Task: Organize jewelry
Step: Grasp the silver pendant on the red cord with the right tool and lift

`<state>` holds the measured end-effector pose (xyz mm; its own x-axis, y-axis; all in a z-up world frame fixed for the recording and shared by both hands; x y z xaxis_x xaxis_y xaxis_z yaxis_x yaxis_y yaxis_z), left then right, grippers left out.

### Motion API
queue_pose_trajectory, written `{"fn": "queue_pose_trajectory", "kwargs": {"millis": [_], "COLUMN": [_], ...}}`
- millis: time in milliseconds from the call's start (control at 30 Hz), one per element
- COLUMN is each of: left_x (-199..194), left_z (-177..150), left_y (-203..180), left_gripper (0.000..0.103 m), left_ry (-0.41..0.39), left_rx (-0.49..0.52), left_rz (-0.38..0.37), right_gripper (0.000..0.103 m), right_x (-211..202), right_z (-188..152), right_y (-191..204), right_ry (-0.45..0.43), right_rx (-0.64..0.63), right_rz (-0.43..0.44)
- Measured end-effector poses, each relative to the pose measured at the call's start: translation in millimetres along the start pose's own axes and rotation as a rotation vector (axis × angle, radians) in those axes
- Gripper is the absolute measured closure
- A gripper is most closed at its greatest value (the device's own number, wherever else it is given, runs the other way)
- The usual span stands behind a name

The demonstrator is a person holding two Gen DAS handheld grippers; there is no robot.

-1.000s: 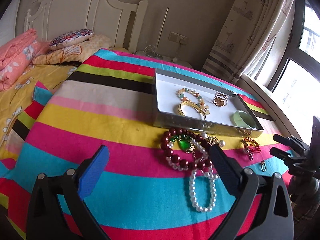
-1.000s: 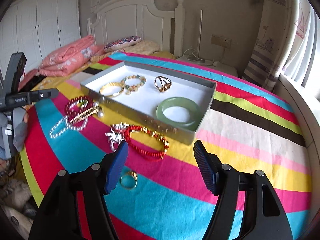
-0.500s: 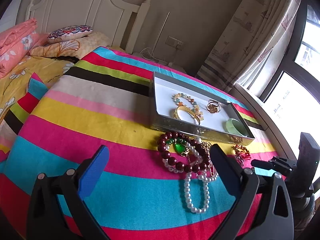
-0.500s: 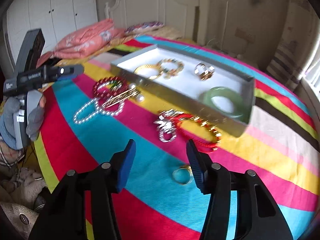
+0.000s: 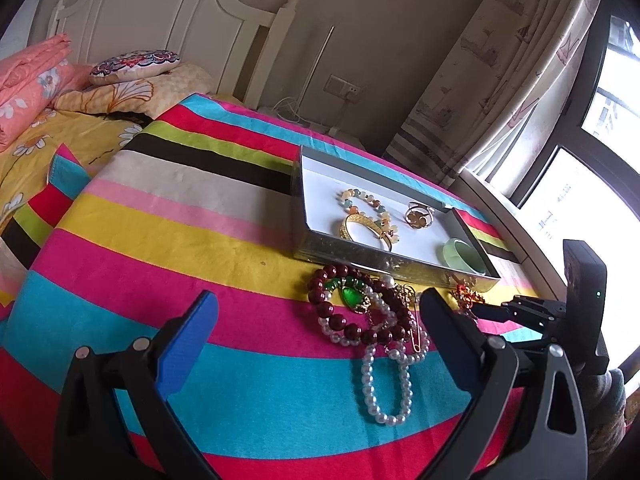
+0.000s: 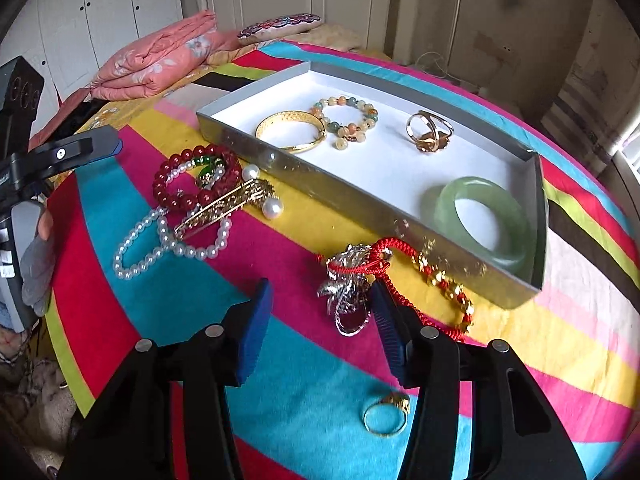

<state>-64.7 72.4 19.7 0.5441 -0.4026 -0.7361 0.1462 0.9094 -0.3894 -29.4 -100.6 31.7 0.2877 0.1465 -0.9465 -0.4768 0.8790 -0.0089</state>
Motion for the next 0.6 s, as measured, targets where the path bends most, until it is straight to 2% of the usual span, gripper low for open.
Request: {"fn": "queue_pose_trajectory", "kwargs": {"millis": [100, 133, 167, 267, 433, 600], "left_x": [-0.8, -0.7, -0.8, -0.7, -0.2, 0.0], "left_z": [0.0, 0.3, 0.3, 0.4, 0.7, 0.9], "left_y": [0.5, 0.4, 0.6, 0.6, 0.9, 1.1], "left_gripper": [0.003, 0.003, 0.003, 0.003, 0.003, 0.003], "left_ry": [-0.001, 0.0, 0.0, 0.001, 0.004, 0.004], "left_rx": [0.002, 0.002, 0.003, 0.002, 0.0, -0.001], "left_rz": [-0.005, -0.008, -0.009, -0.01, -0.008, -0.007], "right_gripper": [0.061, 0.065, 0.076, 0.09, 0.092, 0.092], "right_x": [0.0, -0.6, -1.8, -9.2, -27.5, -38.9], "right_z": [-0.1, -1.5, -2.7, -7.2, -14.9, -22.2], "right_y": [-1.3, -3.3, -6.8, -15.0, -17.9, -19.4], "right_ry": [-0.01, -0.017, -0.024, -0.052, -0.124, -0.169], "right_rx": [0.002, 0.006, 0.019, 0.046, 0.075, 0.1], "right_rz": [0.011, 0.018, 0.034, 0.153, 0.394, 0.516]}}
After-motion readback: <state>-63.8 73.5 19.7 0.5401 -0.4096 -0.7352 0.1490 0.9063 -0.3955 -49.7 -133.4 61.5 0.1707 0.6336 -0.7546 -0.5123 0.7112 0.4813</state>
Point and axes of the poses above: each gripper's, at about its wrist camera, not at the fingertips, and x roughly the way its jaws point, y to its left, z to its top, the point moved 1 cm from there along x, roughly the way its jaws point, and after that the axes turned 15 degrees about y, right-handed, at the moved point
